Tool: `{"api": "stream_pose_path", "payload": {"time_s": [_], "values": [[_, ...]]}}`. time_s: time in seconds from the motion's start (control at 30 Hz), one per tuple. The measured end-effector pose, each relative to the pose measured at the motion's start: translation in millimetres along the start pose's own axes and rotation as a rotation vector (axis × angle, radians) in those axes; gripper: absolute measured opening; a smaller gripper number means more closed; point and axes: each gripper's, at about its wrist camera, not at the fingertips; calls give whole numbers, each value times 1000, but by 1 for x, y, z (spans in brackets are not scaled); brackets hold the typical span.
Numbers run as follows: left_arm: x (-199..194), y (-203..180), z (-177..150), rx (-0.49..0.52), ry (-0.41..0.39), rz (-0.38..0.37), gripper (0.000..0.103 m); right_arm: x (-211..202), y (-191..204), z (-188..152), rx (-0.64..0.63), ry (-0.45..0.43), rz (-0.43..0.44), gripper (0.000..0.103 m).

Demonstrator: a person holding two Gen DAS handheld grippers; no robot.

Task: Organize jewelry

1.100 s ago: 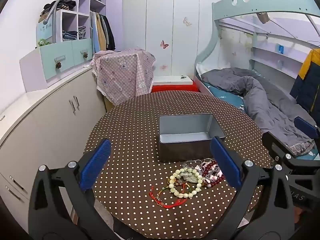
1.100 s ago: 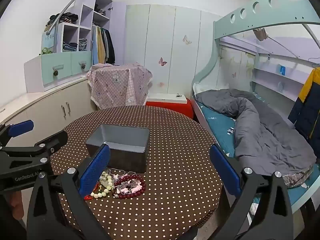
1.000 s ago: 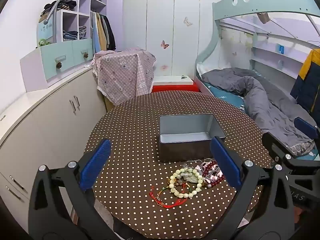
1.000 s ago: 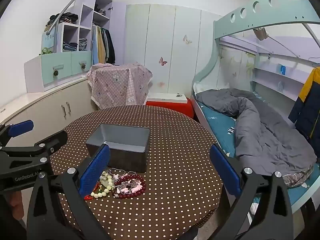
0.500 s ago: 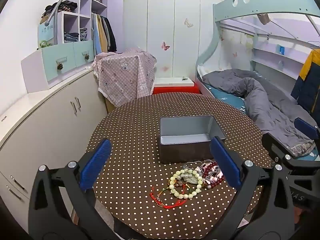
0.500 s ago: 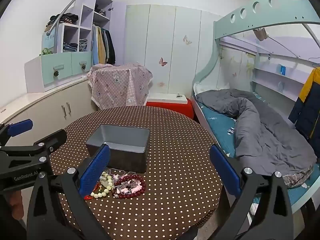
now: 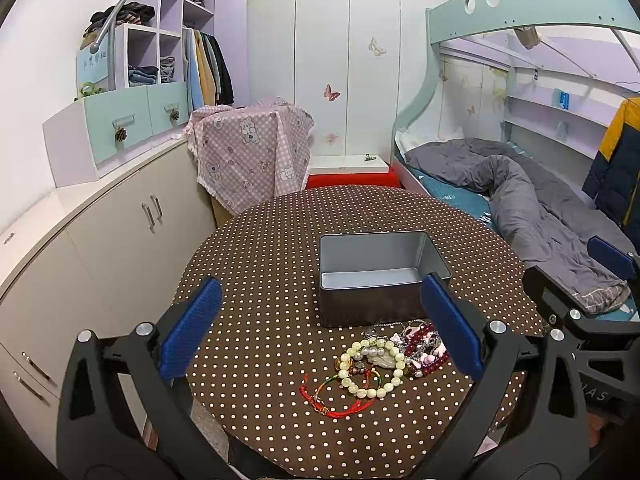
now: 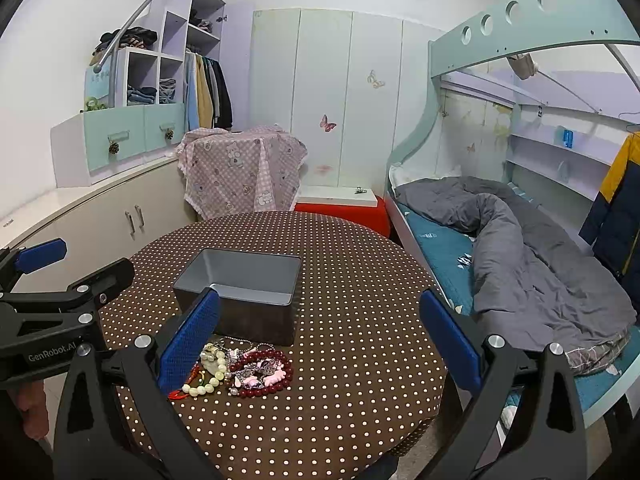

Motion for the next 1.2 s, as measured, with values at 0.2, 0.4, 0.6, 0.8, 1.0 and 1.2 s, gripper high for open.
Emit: {"api": "stream_pose_path", "payload": {"time_s": [0.2,0.4,0.6,0.8,1.0,1.2], "values": [[-1,0,1,0,0,-1,97,0,1,0,3,1,2,95],[-1,0,1,1,1,1,97,2,1,0,6,1,6,95],[-1,0,1,1,-2,0,97,2,0,0,8,-1,10,95],[-2,0,3,2,-1,1,97,3,-3,-1,10,-1,13,95],[-1,-1,2,2,-1,1,97,3,-3,-1,10,0,12,95],[-2,-1,2,1,-1,2,97,3,-3,-1,10,1,13,95]]}}
Point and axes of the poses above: each gripper's, at about its wrist camera, not at the fingertips, and x roughly the way its jaws point, y to its left, z to its top, and after that the axes turned 3 degrees about x, right-handed
